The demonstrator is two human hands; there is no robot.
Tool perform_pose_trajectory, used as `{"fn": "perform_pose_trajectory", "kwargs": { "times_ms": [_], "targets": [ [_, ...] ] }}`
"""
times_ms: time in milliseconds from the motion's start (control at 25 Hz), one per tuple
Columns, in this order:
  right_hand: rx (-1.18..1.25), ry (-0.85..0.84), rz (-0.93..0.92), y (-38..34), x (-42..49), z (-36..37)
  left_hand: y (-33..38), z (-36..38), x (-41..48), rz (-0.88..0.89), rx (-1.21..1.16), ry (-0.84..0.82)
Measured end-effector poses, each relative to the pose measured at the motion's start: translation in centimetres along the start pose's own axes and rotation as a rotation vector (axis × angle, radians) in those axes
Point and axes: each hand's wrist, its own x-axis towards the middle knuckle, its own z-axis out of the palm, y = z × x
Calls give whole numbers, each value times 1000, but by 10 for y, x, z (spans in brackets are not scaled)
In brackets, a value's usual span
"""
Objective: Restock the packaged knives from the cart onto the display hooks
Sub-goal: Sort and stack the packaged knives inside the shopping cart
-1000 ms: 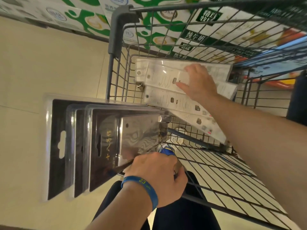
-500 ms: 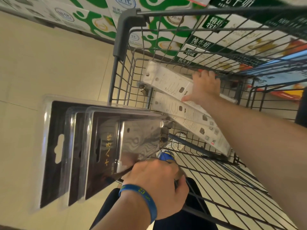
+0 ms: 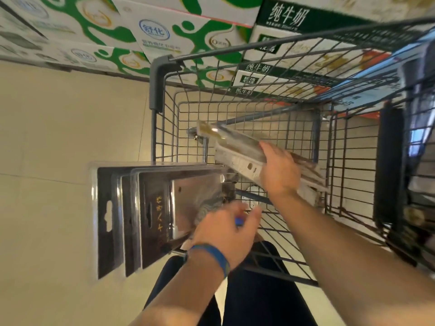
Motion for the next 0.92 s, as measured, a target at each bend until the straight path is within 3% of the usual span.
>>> {"fn": "perform_pose_trajectory", "kwargs": {
  "times_ms": [120, 200, 280, 400, 480, 560, 640, 720, 760, 840, 920],
  "targets": [
    [269, 189, -53, -19, -27, -23, 39, -6, 34, -209, -1040, -19],
    [315, 282, -102, -33, -33, -39, 57, -8, 65, -214, -1344, -41],
    [276, 268, -152, -38, -35, -48, 66, -3, 87, -239, -1537, 14],
    [251, -12, -209, -20, -31, -55, 62, 12, 96, -356, -1559, 195],
    [318, -112, -181, 0, -31, -54, 52, 16, 99, -366, -1546, 251],
    [504, -53, 65, 17, -33, -48, 46, 14, 104, -345, -1566, 249],
    [687, 1, 459, 32, -37, -37, 47, 10, 108, -349, -1542, 324],
    [746, -82, 759, 45, -35, -21, 48, 5, 111, -317, -1399, 466],
    [716, -146, 824, 51, -32, -13, 49, 0, 112, -271, -1290, 539],
    [525, -242, 748, 57, -21, 2, 51, -10, 114, -114, -1130, 657],
    [318, -209, 567, 52, -1, 8, 54, -21, 114, 14, -1064, 735]
  ]
}}
